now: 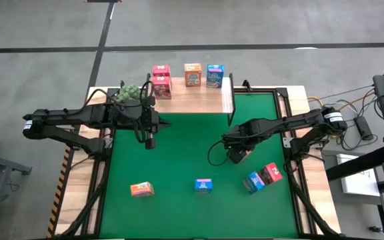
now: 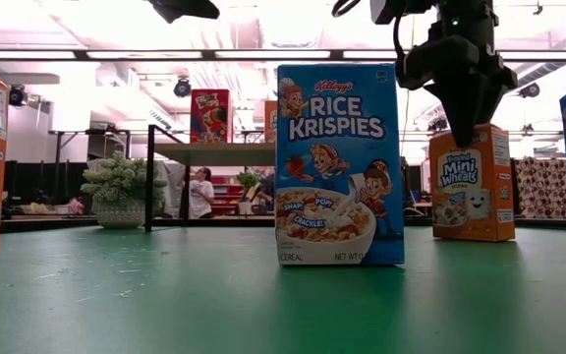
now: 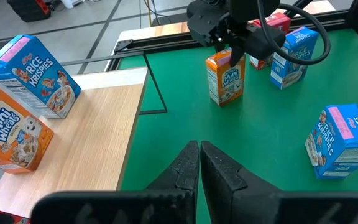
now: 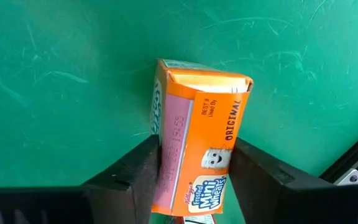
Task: Stack cereal on shelf
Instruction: Put the right orange cereal box on the shelf aligned with the other orange cereal box
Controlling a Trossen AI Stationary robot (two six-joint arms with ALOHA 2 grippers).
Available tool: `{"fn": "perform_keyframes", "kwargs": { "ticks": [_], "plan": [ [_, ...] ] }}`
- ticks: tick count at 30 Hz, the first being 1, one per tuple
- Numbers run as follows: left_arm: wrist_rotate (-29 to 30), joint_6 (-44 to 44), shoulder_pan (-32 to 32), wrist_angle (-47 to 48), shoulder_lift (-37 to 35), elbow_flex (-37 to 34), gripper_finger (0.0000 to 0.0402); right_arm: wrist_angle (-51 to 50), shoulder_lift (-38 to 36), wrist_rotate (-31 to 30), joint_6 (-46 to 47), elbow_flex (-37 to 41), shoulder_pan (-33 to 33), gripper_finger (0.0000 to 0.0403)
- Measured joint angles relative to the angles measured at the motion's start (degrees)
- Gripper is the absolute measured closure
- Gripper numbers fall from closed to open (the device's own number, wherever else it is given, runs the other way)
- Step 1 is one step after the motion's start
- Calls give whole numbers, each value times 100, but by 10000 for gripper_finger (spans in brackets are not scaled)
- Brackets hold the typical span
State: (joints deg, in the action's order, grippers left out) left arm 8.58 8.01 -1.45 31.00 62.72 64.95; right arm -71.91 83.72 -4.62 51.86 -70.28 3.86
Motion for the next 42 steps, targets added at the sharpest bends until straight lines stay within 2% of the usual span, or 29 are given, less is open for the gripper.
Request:
{"fn": "perform_keyframes", "kwargs": {
  "ticks": [12, 19, 22, 28, 42],
  "plan": [
    [-2, 0, -4, 4, -2, 0, 402, 8, -126, 4, -261, -169, 0, 252],
    [-2, 0, -2, 11, -2, 0, 402, 25, -254, -6, -761, -817, 0, 252],
    [-2, 0, -2, 11, -2, 0, 402, 37, -262, -211, -972, -1197, -2, 252],
    [-2, 0, -2, 11, -2, 0, 402, 200, -262, -609, -1589, -1932, -77, 252],
    [-2, -15, 2, 8, -2, 0, 402, 1391, -258, -597, -3369, -2764, -881, 252]
  ]
}}
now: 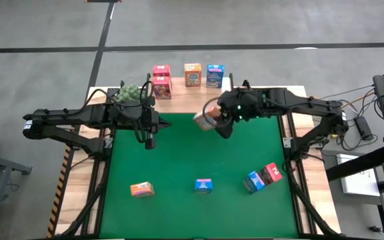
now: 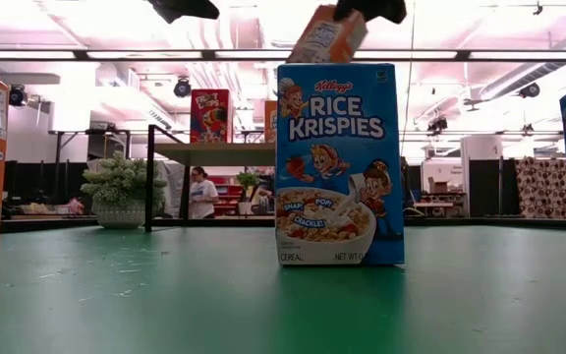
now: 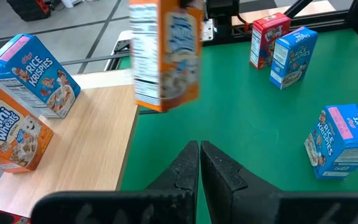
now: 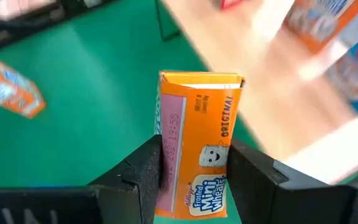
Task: Stack cereal on shelf
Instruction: Put the right orange cereal box on the shelf aligned with the other orange cereal box
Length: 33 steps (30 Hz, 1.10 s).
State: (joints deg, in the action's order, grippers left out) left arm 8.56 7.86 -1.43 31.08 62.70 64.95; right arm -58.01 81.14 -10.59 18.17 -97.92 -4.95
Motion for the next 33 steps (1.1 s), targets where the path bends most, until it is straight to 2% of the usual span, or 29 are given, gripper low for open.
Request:
{"fn": "perform_keyframes", "kwargs": {
  "ticks": [11, 24, 33],
  "plan": [
    [0, -2, 0, -6, 0, 0, 402, 86, 797, 35, -1130, -807, -664, 253],
    [0, -2, -3, -6, 0, 0, 402, -680, 2292, 33, -2387, -2524, -1275, 255],
    [-2, -2, -7, -3, 0, 0, 402, -778, 2560, 51, -2864, -2737, -1410, 249]
  ]
}}
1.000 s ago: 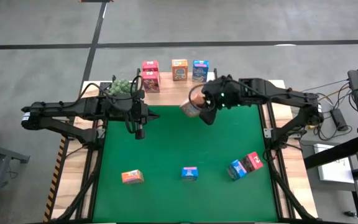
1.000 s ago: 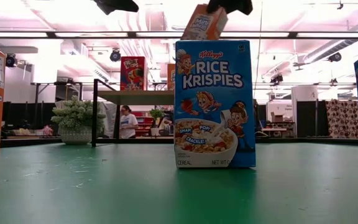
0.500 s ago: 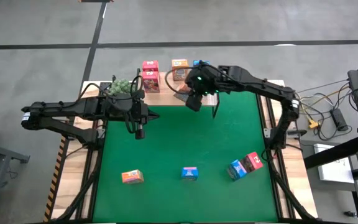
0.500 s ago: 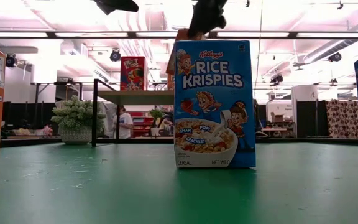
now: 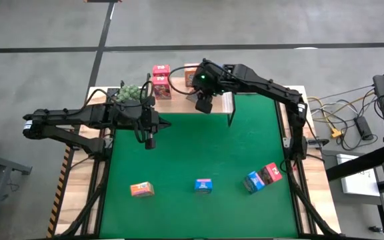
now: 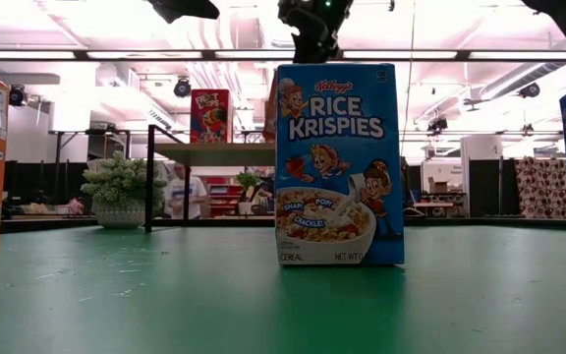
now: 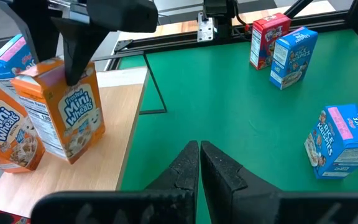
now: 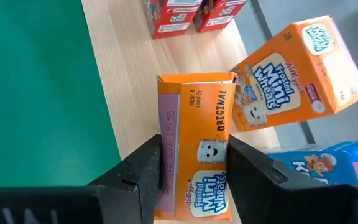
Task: Stack cereal on shelf
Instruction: Put the right orange cereal box on the shelf aligned with the other orange cereal box
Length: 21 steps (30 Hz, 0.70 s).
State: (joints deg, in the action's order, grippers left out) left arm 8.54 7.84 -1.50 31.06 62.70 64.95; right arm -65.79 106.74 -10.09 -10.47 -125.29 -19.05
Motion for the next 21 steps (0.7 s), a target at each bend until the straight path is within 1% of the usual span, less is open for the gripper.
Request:
{"fn": "perform_keyframes", "kwargs": {
  "ticks": [8, 12, 21],
  "plan": [
    [2, 28, 1, 1, 0, 0, 402, 226, 0, -10, 23, 20, -13, 202],
    [0, 39, 2, 1, 0, 0, 402, 229, 0, -45, 117, 22, -13, 185],
    [2, 35, 2, -9, 0, -44, 402, 128, -204, -55, 543, -156, 82, 184]
  ]
}}
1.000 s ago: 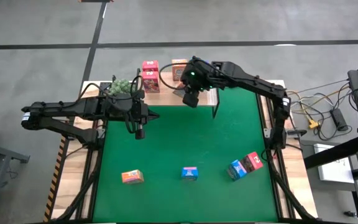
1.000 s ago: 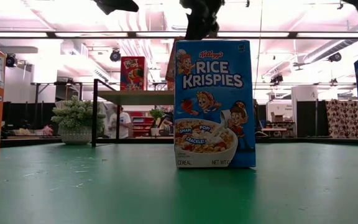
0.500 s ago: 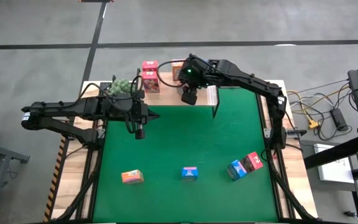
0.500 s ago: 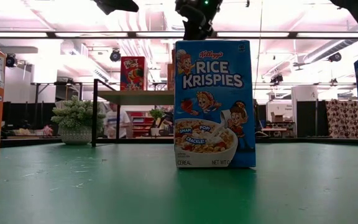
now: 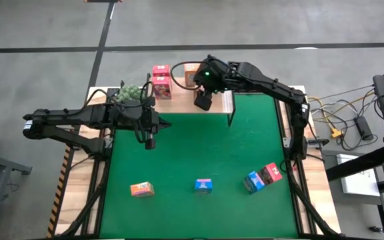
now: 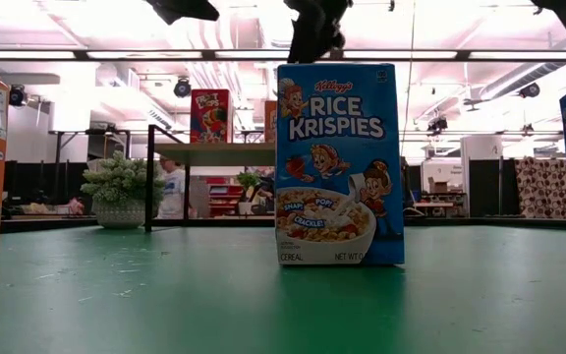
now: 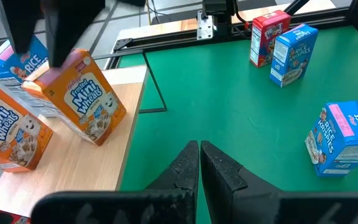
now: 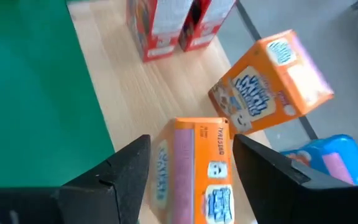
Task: Stack cereal on shelf
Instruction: Put the right orange cereal box on the shelf aligned with the other orange cereal box
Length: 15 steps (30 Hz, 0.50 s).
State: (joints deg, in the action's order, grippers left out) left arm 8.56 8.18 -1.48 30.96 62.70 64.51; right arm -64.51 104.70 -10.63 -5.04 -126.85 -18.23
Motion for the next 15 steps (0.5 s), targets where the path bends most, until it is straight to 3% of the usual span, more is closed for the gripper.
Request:
{"fn": "perform_keyframes", "kwargs": {
  "ticks": [7, 15],
  "plan": [
    [-4, -22, 4, -475, 2, -410, 402, -317, -480, 26, 69, -39, 345, 204],
    [-11, 4, 4, -815, -10, -600, 402, -905, -710, 22, 441, 295, 688, 301]
  ]
}}
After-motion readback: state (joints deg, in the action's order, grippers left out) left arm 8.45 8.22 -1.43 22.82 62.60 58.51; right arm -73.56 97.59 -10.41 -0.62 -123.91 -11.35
